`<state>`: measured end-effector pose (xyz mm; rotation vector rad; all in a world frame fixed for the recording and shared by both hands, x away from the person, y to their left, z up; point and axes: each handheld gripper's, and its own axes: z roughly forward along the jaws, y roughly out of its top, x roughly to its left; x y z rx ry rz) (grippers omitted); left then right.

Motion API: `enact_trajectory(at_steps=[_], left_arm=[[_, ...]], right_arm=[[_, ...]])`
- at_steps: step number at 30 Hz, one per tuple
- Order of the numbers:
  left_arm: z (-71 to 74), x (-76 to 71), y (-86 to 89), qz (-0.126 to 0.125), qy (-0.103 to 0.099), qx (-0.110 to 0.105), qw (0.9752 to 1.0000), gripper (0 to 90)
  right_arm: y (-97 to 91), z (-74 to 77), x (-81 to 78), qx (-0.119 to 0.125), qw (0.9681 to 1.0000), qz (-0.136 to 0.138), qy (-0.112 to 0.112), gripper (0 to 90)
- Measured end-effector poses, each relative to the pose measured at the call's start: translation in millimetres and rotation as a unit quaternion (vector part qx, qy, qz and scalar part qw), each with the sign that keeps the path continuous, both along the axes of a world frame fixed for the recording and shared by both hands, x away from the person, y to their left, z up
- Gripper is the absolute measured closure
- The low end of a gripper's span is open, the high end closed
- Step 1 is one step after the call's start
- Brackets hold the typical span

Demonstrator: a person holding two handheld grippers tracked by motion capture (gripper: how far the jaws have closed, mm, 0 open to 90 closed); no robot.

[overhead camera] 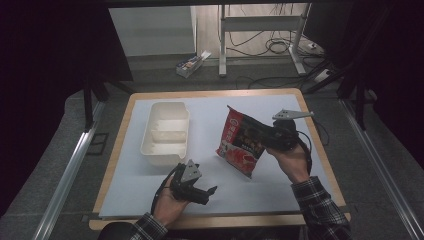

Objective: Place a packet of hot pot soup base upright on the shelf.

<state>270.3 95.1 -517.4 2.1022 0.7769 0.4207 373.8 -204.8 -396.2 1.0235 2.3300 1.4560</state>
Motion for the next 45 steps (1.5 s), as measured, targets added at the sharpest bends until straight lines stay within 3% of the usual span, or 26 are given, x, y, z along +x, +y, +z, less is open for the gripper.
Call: enact_trajectory(at_steps=[15, 29, 36, 45], left_arm=[[-3.6, -17.1, 28.0, 0.016, 0.009, 0.006, 0.9998, 1.1], [-4.4, -28.0, 39.1, 0.028, 0.016, 0.015, 0.9994, 0.8], [-5.1, -33.4, 40.7, 0.029, 0.015, 0.030, 0.9990, 0.8], [-5.1, -36.4, 48.9, 0.044, 0.018, 0.030, 0.9984, 1.0]], right_arm=[[17.1, 17.4, 20.2, 0.004, 0.9998, 0.019, -0.005, 73.3], [49.7, 36.0, 38.6, 0.008, 0.9987, 0.048, -0.012, 73.2], [64.7, 42.7, 48.5, 0.017, 0.9979, 0.061, -0.011, 73.2], [88.7, 47.1, 58.8, 0.026, 0.9967, 0.076, -0.011, 73.3]])
